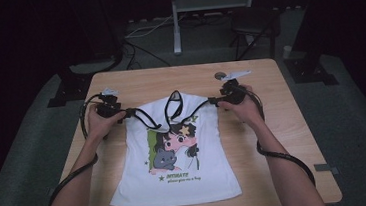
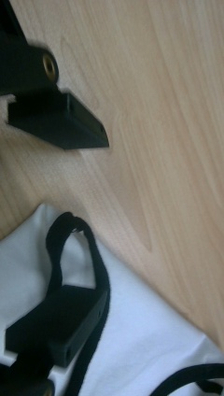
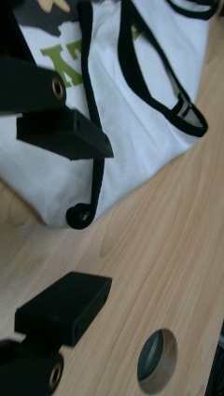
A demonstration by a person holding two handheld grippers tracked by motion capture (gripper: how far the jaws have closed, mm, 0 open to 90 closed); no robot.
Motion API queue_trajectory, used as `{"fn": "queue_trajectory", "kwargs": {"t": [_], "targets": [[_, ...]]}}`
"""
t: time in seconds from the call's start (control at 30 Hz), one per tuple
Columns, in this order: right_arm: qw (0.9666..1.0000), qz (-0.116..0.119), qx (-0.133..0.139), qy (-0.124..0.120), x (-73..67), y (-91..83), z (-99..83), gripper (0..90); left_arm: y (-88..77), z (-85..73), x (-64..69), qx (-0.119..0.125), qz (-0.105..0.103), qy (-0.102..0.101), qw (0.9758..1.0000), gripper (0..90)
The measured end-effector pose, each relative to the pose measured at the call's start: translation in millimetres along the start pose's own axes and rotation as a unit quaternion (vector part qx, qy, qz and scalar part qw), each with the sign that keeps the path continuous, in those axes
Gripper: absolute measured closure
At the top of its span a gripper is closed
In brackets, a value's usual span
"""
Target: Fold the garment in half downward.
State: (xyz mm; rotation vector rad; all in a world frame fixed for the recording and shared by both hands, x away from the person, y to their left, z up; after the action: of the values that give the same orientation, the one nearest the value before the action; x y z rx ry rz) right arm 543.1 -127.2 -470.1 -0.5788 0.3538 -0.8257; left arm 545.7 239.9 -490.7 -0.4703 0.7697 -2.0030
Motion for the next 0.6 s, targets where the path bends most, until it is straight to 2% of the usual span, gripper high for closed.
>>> {"fn": "queue_trajectory", "kwargs": {"t": [0.07, 0.1, 0.13, 0.2, 0.3, 0.4, 0.43, 0.47, 0.53, 0.6], "targets": [[1.0000, 0.001, -0.003, -0.008, -1.8, 4.3, 0.9, 40.3, 0.3, 0.0, 0.6, -0.001, 0.000, 0.004, 1.0000, 27.4], [0.9999, 0.002, -0.003, -0.012, -3.0, 6.3, 1.7, 41.6, 0.8, 0.9, 2.9, -0.001, -0.001, 0.018, 0.9998, 31.6], [0.9998, 0.004, -0.005, -0.017, -4.3, 8.2, 2.0, 42.9, 1.3, 1.4, 3.4, -0.003, 0.001, 0.022, 0.9997, 32.4], [0.9998, 0.005, -0.007, -0.019, -4.9, 10.1, 1.8, 44.1, 2.4, 2.0, 5.2, -0.002, -0.001, 0.026, 0.9997, 33.5], [0.9996, 0.003, -0.016, -0.025, -4.9, 14.5, -1.9, 50.5, 2.9, 2.6, 8.2, 0.001, -0.004, 0.035, 0.9994, 36.4], [0.9990, 0.003, -0.028, -0.034, -5.2, 17.1, -5.7, 55.1, 3.2, 3.7, 11.0, 0.010, -0.014, 0.037, 0.9992, 44.3], [0.9990, 0.003, -0.028, -0.034, -5.2, 17.1, -5.7, 55.1, 3.2, 3.7, 11.0, 0.010, -0.014, 0.037, 0.9992, 52.1], [0.9987, -0.001, -0.032, -0.040, -4.0, 18.7, -7.4, 59.7, 3.3, 4.1, 12.0, 0.010, -0.015, 0.038, 0.9991, 52.1], [0.9984, -0.006, -0.040, -0.040, -2.7, 20.5, -11.4, 65.3, 3.3, 4.9, 15.0, 0.007, -0.022, 0.042, 0.9988, 61.7], [0.9989, -0.001, -0.035, -0.032, -3.4, 20.8, -12.8, 69.6, 4.0, 5.8, 16.6, 0.008, -0.025, 0.038, 0.9989, 67.8]]}}
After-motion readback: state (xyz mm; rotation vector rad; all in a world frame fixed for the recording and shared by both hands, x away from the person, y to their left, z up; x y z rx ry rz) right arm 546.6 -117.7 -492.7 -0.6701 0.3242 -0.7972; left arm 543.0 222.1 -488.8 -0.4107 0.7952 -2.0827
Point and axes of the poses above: each handheld gripper's, and its own axes: y roughly forward along the jaws, z roughly out of its top, x roughly to its right, the point moved 8 cm from there along y, roughly forward along the jaws, and after that the axes turned 1 degree about z, right-handed, at the moved point
